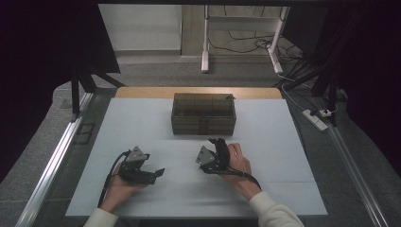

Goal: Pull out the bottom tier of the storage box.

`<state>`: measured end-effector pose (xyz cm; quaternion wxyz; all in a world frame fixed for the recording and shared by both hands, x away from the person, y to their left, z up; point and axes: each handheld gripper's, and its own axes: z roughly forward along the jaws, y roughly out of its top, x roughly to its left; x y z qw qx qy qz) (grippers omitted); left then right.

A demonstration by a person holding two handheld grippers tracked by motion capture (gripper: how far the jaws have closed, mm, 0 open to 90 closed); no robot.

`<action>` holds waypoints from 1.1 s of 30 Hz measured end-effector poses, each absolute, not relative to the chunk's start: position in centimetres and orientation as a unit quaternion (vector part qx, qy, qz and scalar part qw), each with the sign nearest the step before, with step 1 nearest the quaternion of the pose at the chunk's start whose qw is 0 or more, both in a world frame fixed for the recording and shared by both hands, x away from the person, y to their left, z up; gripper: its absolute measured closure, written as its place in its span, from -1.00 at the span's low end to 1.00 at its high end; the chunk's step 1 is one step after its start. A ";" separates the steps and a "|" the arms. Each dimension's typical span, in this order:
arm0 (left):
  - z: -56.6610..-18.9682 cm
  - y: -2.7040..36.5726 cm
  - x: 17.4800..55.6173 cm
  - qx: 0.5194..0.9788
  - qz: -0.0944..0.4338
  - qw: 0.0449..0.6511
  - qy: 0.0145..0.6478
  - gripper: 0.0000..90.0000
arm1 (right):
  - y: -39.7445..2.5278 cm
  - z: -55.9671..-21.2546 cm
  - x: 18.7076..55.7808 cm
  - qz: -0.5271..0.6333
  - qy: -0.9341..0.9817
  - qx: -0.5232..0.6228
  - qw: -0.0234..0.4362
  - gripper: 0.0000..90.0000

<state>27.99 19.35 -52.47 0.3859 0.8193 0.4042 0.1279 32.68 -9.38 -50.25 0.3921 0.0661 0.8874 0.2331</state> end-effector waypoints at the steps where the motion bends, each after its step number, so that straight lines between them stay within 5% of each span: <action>1: -52.5 19.4 28.0 0.819 0.128 0.386 0.405 -0.68 | -9.4 -50.3 32.8 0.230 0.888 0.062 0.394 -0.42; 33: -52.5 19.4 28.0 0.819 0.129 0.384 0.406 -0.68 | -8.4 -51.4 34.4 0.214 0.886 0.062 0.406 -0.33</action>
